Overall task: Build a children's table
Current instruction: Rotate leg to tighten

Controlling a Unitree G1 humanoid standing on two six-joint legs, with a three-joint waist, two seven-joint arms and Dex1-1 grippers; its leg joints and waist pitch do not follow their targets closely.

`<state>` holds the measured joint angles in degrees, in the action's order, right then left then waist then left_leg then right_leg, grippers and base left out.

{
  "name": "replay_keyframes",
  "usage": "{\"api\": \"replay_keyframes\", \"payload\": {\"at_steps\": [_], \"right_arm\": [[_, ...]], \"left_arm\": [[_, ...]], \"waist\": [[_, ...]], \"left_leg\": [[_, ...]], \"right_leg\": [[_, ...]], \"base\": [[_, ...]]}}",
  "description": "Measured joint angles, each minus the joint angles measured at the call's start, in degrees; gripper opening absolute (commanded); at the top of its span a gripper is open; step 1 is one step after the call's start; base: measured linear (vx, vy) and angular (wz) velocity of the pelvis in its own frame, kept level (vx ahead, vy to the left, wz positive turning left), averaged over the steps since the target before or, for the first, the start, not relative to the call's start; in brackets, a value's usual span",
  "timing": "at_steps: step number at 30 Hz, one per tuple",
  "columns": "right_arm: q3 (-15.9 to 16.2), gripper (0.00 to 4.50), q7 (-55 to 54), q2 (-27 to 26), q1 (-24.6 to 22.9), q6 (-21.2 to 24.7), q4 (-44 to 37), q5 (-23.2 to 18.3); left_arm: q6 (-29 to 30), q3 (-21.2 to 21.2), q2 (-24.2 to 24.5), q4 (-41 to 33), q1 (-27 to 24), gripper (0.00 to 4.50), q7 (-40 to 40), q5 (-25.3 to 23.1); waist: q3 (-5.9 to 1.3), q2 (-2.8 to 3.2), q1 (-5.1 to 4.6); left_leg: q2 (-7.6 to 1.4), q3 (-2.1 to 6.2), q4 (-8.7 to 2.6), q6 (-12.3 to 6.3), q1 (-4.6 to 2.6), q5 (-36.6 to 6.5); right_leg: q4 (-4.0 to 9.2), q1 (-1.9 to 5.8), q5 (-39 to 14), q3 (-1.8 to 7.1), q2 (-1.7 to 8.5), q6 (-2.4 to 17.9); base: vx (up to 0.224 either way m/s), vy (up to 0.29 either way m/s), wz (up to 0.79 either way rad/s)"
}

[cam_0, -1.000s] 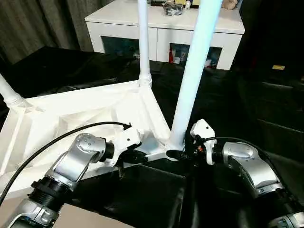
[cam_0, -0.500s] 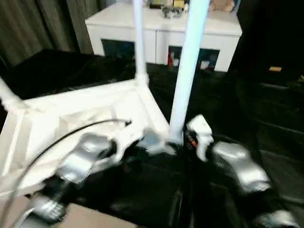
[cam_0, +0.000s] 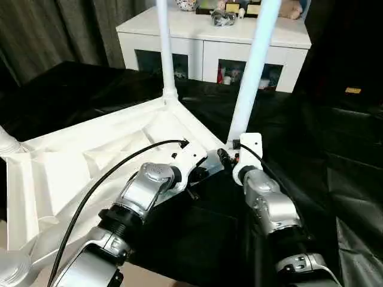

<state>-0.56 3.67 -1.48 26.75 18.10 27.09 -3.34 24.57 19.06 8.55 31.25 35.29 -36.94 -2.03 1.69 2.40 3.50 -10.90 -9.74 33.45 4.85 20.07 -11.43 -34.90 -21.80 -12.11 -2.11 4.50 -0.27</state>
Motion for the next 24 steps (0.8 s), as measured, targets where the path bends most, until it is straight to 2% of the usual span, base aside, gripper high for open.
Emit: {"api": "replay_keyframes", "payload": {"at_steps": [1,2,4,6,9,15,19,24], "right_arm": [[0.09,3.28,0.45,0.16,-0.23,-0.13,-0.29,-0.01],[0.27,3.28,0.89,0.33,-0.43,-0.19,-0.64,-0.03],[2.1,3.52,4.92,2.89,-1.99,-0.31,-2.42,-0.4],[3.23,3.74,8.93,4.96,-2.49,-0.57,-2.82,-0.7],[5.3,3.74,17.53,9.8,-2.65,-0.04,-4.04,-1.63],[9.99,3.74,37.8,19.74,-5.66,-0.21,-9.83,-4.46],[10.94,3.74,43.54,21.82,-6.43,-0.61,-11.28,-5.73],[12.42,3.74,49.22,24.2,-6.46,-0.8,-11.72,-6.08]], "left_arm": [[-0.11,0.03,0.18,-0.19,-0.1,0.0,-0.28,0.0],[-0.23,0.05,0.45,-0.57,-0.31,0.0,-0.63,0.0],[-1.95,0.4,2.54,-2.12,-1.41,0.0,-2.94,0.07],[-1.95,0.6,4.36,-3.84,-1.91,0.0,-5.33,0.17],[-1.12,1.67,7.53,-7.26,-3.54,0.0,-9.68,0.74],[-0.89,3.73,14.88,-14.3,-6.48,0.0,-20.12,2.28],[-0.95,3.95,17.01,-16.85,-7.93,0.0,-22.74,2.4],[-0.82,4.0,18.46,-18.03,-8.56,0.0,-24.15,2.51]], "waist": [[0.0,0.0,0.0],[0.01,0.01,-0.03],[0.03,0.0,-0.14],[0.04,0.02,-0.68],[0.05,0.05,-1.11],[0.03,0.28,-0.66],[0.04,0.28,-0.54],[0.06,0.26,-0.96]], "left_leg": [[0.0,0.0,-0.03,0.0,0.01,0.0],[-0.01,0.0,-0.07,0.0,0.02,0.0],[-0.04,0.01,-0.19,0.0,0.1,0.0],[-0.06,0.03,-0.3,0.02,0.17,0.01],[-0.11,0.05,-0.49,0.03,0.21,0.02],[-0.14,0.05,-0.58,-0.32,0.28,0.02],[-0.12,-0.01,-0.56,-0.38,0.25,0.05],[-0.12,-0.03,-0.52,-0.11,0.11,-0.09]], "right_leg": [[0.0,-0.02,0.01,-0.01,0.0,0.0],[0.0,-0.03,0.01,-0.02,0.0,-0.01],[0.0,-0.07,-0.01,-0.07,-0.02,-0.09],[0.0,-0.1,-0.06,-0.06,-0.08,-0.18],[-0.01,-0.21,-0.27,-0.13,-0.15,-0.25],[0.03,-0.2,-0.59,-0.27,-0.16,-0.1],[0.05,-0.2,-0.6,-0.2,-0.11,-0.09],[-0.06,-0.15,-0.6,-0.15,-0.12,-0.08]], "base": [[0.0,0.0,0.0],[0.0,0.0,0.0],[0.0,0.0,0.0],[0.0,0.0,0.0],[0.0,0.0,0.0],[0.0,0.0,0.0],[0.0,0.0,0.0],[0.0,0.0,0.0]]}}
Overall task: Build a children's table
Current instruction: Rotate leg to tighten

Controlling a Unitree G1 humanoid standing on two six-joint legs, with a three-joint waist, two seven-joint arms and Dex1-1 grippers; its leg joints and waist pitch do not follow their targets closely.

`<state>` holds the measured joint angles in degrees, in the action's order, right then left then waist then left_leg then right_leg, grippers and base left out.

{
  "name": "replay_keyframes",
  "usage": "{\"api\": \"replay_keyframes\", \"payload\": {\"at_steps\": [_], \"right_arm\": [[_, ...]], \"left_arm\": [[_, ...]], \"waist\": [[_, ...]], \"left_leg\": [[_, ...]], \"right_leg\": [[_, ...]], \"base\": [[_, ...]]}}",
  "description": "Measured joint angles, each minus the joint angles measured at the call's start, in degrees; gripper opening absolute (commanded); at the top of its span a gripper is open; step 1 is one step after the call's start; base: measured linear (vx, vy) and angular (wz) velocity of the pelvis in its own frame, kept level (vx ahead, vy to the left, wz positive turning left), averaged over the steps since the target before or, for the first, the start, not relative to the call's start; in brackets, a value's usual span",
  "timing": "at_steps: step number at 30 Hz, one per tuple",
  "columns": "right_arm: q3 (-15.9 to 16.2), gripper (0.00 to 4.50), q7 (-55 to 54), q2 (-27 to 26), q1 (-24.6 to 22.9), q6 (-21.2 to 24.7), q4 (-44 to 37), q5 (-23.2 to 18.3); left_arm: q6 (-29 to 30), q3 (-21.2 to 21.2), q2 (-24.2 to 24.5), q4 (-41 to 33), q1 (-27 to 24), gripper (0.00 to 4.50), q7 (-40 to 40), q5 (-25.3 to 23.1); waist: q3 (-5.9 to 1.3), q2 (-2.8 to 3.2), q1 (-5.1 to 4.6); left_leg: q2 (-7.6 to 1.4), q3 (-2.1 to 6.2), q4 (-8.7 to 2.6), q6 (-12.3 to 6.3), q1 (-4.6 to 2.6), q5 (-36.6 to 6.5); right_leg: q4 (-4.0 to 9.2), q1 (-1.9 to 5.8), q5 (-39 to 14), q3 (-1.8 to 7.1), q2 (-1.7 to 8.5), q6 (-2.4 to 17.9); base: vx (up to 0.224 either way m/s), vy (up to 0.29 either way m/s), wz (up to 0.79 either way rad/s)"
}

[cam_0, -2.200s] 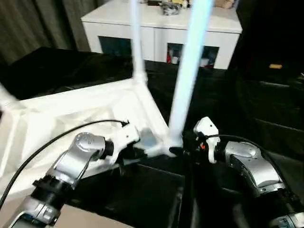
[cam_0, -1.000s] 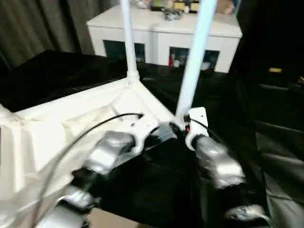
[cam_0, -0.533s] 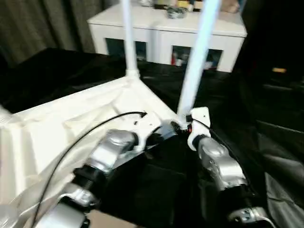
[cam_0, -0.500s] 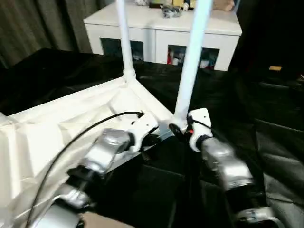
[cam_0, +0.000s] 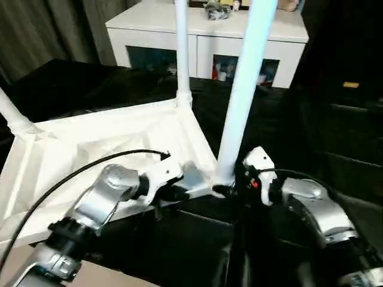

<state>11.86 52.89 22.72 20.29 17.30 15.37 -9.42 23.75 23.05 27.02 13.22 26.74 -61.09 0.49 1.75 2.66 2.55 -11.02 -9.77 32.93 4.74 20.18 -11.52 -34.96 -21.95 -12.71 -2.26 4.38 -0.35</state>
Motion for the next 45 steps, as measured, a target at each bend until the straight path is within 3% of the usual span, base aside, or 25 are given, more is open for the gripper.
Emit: {"api": "replay_keyframes", "payload": {"at_steps": [6,12,18,22,26,29,36,41,43,45], "right_arm": [[0.24,3.47,1.17,0.26,0.03,-0.35,0.06,0.0],[-0.19,2.89,0.85,-0.26,0.05,-0.52,0.61,-0.02],[-0.24,2.7,0.77,-0.79,0.04,-0.79,0.94,0.06],[-0.92,2.7,-1.6,-2.73,-0.11,-1.1,1.61,0.12],[-4.04,2.69,-10.32,-7.63,-0.14,-1.26,3.96,0.55],[-7.53,2.69,-21.47,-13.62,0.14,-1.15,5.65,1.13],[-11.37,2.69,-46.2,-23.25,4.39,-1.11,10.36,5.91],[-12.02,2.69,-48.72,-24.11,5.75,-2.0,12.4,6.78],[-12.1,3.25,-47.71,-23.8,5.37,-2.86,12.34,6.78],[-12.04,3.39,-45.87,-23.29,4.67,-3.34,11.73,6.74]], "left_arm": [[0.49,0.06,0.67,-1.1,-0.46,0.0,-0.44,0.03],[0.77,-0.14,0.74,-1.28,-0.66,0.0,-0.64,0.03],[1.1,-0.17,1.04,-1.63,-0.82,0.0,-0.64,0.01],[1.26,-0.96,0.09,-0.73,-0.78,0.0,0.61,-0.17],[0.66,-3.11,-4.1,3.72,0.71,0.0,5.84,-0.43],[-0.06,-4.83,-8.73,8.59,2.68,0.0,11.16,-0.4],[-0.55,-5.85,-18.34,17.63,7.9,0.0,23.71,-2.13],[-1.77,-5.73,-19.73,20.26,8.91,0.0,25.31,-3.0],[-2.18,-5.4,-19.62,20.23,8.89,0.0,25.3,-3.03],[-2.59,-4.97,-19.2,19.9,8.74,0.0,25.21,-3.08]], "waist": [[0.0,-0.01,-0.24],[0.0,-0.01,-0.33],[-0.01,-0.02,-0.54],[-0.01,-0.02,-0.59],[-0.01,-0.02,-0.48],[0.01,-0.04,-0.48],[-0.04,0.03,-0.1],[-0.08,0.09,0.42],[-0.08,0.09,0.52],[-0.08,0.09,0.57]], "left_leg": [[0.0,0.0,0.02,0.0,0.01,0.01],[0.0,0.0,0.04,-0.02,0.01,0.02],[-0.01,0.0,0.07,-0.02,0.0,0.02],[-0.01,0.0,0.11,-0.26,-0.04,0.17],[0.01,-0.01,0.3,-0.05,-0.1,0.05],[0.03,0.0,0.44,-0.01,-0.1,0.07],[0.12,0.0,0.59,0.02,-0.09,0.09],[0.12,0.0,0.54,0.02,-0.08,0.09],[0.11,0.01,0.5,0.02,-0.07,0.09],[0.11,0.01,0.43,0.02,-0.05,0.09]], "right_leg": [[0.0,0.0,0.0,0.0,-0.01,0.0],[-0.02,0.0,0.0,0.0,-0.01,0.0],[-0.06,0.0,0.0,0.0,-0.01,0.0],[-0.1,0.03,0.01,0.02,-0.01,0.01],[-0.19,0.12,0.14,0.07,0.02,0.13],[-0.16,0.15,0.29,0.09,0.04,0.21],[0.02,0.15,0.47,0.15,0.16,0.18],[0.05,0.16,0.45,0.13,0.16,0.14],[0.04,0.14,0.45,0.11,0.16,0.12],[0.04,0.14,0.43,0.12,0.15,0.07]], "base": [[0.0,0.0,0.0],[0.0,0.0,0.0],[0.0,0.0,0.0],[0.0,0.0,0.0],[0.0,0.0,0.0],[0.0,0.0,0.0],[0.0,0.0,0.0],[0.0,0.0,0.0],[0.0,0.0,0.0],[0.0,0.0,0.0]]}}
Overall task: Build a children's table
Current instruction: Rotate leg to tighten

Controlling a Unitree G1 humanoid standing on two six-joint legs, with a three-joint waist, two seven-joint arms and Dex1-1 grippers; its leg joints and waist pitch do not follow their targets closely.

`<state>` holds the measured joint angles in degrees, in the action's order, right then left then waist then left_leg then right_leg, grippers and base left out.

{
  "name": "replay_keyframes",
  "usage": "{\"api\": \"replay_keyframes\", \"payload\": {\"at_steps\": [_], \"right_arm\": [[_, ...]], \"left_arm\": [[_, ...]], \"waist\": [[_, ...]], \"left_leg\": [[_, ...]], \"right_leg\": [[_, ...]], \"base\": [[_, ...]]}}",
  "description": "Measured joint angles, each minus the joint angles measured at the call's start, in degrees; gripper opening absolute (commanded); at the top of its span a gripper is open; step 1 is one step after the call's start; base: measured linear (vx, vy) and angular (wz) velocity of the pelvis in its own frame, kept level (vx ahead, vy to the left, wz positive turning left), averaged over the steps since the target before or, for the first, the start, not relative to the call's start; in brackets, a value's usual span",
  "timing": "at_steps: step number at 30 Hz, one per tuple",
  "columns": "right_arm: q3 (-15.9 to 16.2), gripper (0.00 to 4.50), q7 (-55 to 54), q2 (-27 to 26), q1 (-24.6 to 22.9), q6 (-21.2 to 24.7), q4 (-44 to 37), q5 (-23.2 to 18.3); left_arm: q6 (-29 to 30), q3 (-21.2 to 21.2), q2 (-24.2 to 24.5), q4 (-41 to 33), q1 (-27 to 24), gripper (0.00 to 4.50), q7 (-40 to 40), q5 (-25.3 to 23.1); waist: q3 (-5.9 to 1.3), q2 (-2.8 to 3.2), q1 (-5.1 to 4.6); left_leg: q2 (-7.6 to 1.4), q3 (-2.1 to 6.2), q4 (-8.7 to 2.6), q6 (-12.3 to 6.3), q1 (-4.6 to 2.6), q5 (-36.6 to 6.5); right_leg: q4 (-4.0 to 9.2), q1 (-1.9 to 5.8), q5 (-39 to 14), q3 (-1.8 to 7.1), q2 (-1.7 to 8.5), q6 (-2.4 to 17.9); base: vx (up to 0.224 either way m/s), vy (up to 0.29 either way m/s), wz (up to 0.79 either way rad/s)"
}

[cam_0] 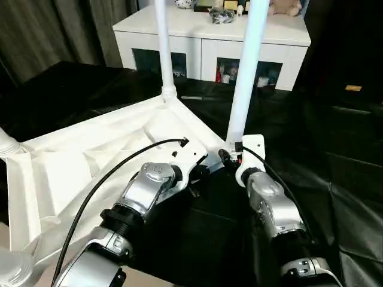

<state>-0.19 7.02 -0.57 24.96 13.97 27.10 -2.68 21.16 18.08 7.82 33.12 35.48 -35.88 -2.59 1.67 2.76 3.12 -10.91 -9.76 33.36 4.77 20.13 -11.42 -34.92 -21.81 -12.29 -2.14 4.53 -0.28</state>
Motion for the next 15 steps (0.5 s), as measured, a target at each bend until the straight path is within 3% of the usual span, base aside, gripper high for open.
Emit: {"api": "replay_keyframes", "payload": {"at_steps": [2,4,7,12,15], "right_arm": [[1.26,3.41,3.26,0.44,-0.81,-0.24,-0.81,-0.12],[3.6,3.73,9.27,3.61,-0.98,-0.04,-1.43,-0.63],[5.37,3.73,18.8,9.12,-1.17,0.19,-2.42,-2.02],[7.35,3.73,34.28,17.27,-1.9,-1.76,-4.21,-3.67],[7.61,3.73,39.88,19.13,-2.46,-2.15,-4.9,-4.8]], "left_arm": [[-0.74,-0.08,1.44,-0.46,-0.05,0.0,-0.37,-0.41],[-1.48,0.21,3.18,-1.92,-1.11,0.0,-2.32,-0.64],[-3.18,0.63,5.92,-4.79,-2.91,0.0,-6.13,-0.52],[-7.07,0.92,11.53,-9.43,-6.8,0.0,-16.26,2.46],[-7.22,1.42,14.05,-11.98,-8.43,0.0,-21.32,4.14]], "waist": [[0.01,-0.01,-0.37],[0.03,0.01,-1.14],[0.04,0.0,-1.4],[0.14,0.23,-0.74],[0.15,0.23,-0.29]], "left_leg": [[-0.02,0.0,-0.1,0.0,0.09,0.0],[-0.02,0.04,-0.12,0.0,0.09,0.0],[-0.09,0.08,-0.24,0.02,0.11,-0.01],[-0.12,0.08,-0.44,-0.19,0.25,0.09],[-0.14,0.07,-0.38,-0.34,0.3,0.14]], "right_leg": [[0.0,-0.03,-0.01,0.01,-0.04,-0.02],[0.0,-0.09,0.0,-0.02,-0.07,-0.06],[0.02,-0.17,-0.08,-0.04,-0.18,-0.18],[0.03,-0.27,-0.33,-0.23,-0.17,-0.04],[0.03,-0.36,-0.35,-0.27,-0.15,-0.02]], "base": [[0.0,0.0,0.0],[0.0,0.0,0.0],[0.0,0.0,0.0],[0.0,0.0,0.0],[0.0,0.0,0.0]]}}
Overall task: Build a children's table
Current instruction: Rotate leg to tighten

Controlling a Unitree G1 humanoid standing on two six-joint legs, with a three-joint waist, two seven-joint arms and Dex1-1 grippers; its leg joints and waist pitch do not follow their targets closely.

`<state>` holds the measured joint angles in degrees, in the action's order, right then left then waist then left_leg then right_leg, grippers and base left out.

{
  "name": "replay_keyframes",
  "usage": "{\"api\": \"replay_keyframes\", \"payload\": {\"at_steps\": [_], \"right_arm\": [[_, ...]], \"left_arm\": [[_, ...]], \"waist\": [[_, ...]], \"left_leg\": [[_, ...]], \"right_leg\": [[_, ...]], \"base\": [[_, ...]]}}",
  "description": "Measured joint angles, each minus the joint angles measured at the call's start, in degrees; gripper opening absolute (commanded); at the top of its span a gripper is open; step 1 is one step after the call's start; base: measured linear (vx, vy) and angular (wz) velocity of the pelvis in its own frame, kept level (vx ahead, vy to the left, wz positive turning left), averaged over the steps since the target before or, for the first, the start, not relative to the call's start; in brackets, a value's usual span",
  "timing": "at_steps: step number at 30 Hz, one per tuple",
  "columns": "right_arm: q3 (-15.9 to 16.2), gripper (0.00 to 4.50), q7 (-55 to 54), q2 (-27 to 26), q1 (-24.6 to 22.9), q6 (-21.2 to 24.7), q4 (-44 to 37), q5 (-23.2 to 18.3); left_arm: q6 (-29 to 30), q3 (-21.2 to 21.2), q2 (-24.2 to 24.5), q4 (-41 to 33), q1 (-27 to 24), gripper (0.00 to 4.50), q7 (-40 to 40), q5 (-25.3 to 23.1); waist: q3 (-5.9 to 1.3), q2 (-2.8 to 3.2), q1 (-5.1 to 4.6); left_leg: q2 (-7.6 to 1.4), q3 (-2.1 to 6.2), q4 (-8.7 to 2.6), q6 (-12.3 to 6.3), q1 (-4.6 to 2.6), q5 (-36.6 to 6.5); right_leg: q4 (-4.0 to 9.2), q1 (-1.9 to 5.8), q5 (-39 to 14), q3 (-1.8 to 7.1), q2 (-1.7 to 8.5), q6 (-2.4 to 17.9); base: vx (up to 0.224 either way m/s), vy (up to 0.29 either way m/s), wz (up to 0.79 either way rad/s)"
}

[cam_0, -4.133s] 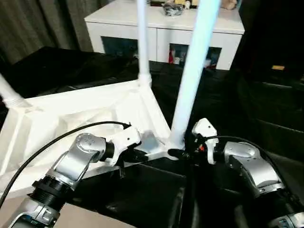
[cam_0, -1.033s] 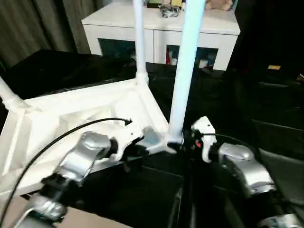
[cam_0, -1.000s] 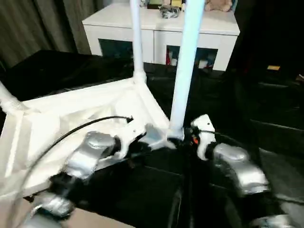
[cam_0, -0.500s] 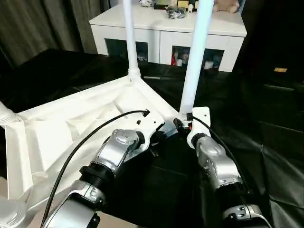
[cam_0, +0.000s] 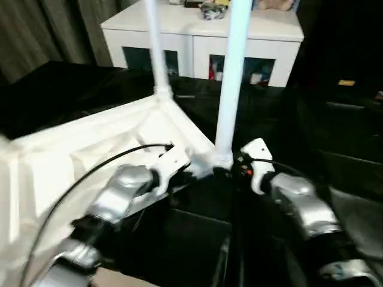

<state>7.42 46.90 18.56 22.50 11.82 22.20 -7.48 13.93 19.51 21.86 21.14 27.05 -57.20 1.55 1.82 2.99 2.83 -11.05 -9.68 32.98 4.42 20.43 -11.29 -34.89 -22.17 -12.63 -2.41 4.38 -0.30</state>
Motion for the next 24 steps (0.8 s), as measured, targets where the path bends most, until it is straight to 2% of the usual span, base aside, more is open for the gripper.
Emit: {"api": "replay_keyframes", "payload": {"at_steps": [4,9,15,20,24], "right_arm": [[2.27,3.73,5.41,1.68,0.0,-0.42,-1.9,-1.36],[3.77,3.73,9.67,3.0,0.01,-1.44,-1.73,-1.14],[4.25,3.12,10.85,3.42,0.02,-2.0,-1.5,-0.86],[4.28,2.82,10.92,3.51,0.09,-2.28,-1.23,-0.87],[4.16,2.75,10.29,3.01,0.08,-2.5,-0.83,-0.83]], "left_arm": [[1.1,1.13,2.05,-3.25,-1.09,0.0,-4.26,1.06],[1.18,1.17,2.55,-4.32,-1.82,0.0,-5.64,1.07],[1.52,1.18,2.79,-4.68,-1.95,0.0,-6.15,1.13],[2.05,1.17,2.85,-5.14,-2.09,0.0,-6.18,1.11],[2.22,1.09,2.84,-5.04,-2.09,0.0,-6.03,1.02]], "waist": [[0.0,-0.01,0.64],[0.03,-0.05,0.6],[0.02,-0.05,0.64],[0.02,-0.05,0.65],[0.02,-0.05,0.6]], "left_leg": [[0.01,-0.03,0.25,-0.08,0.08,-0.04],[0.01,-0.06,0.43,-0.02,0.1,-0.11],[0.01,-0.05,0.45,-0.09,0.11,-0.07],[0.0,-0.05,0.5,-0.15,0.13,-0.07],[0.0,-0.04,0.54,-0.15,0.11,-0.07]], "right_leg": [[-0.05,-0.11,0.01,0.01,0.07,0.0],[-0.13,-0.1,0.02,0.03,0.12,0.01],[-0.15,-0.1,0.02,0.01,0.12,0.01],[-0.15,-0.1,0.02,0.01,0.12,0.01],[-0.19,-0.08,0.02,0.01,0.12,0.01]], "base": [[0.0,0.0,0.0],[0.0,0.0,0.0],[0.0,0.0,0.0],[0.0,0.0,0.0],[0.0,0.0,0.0]]}}
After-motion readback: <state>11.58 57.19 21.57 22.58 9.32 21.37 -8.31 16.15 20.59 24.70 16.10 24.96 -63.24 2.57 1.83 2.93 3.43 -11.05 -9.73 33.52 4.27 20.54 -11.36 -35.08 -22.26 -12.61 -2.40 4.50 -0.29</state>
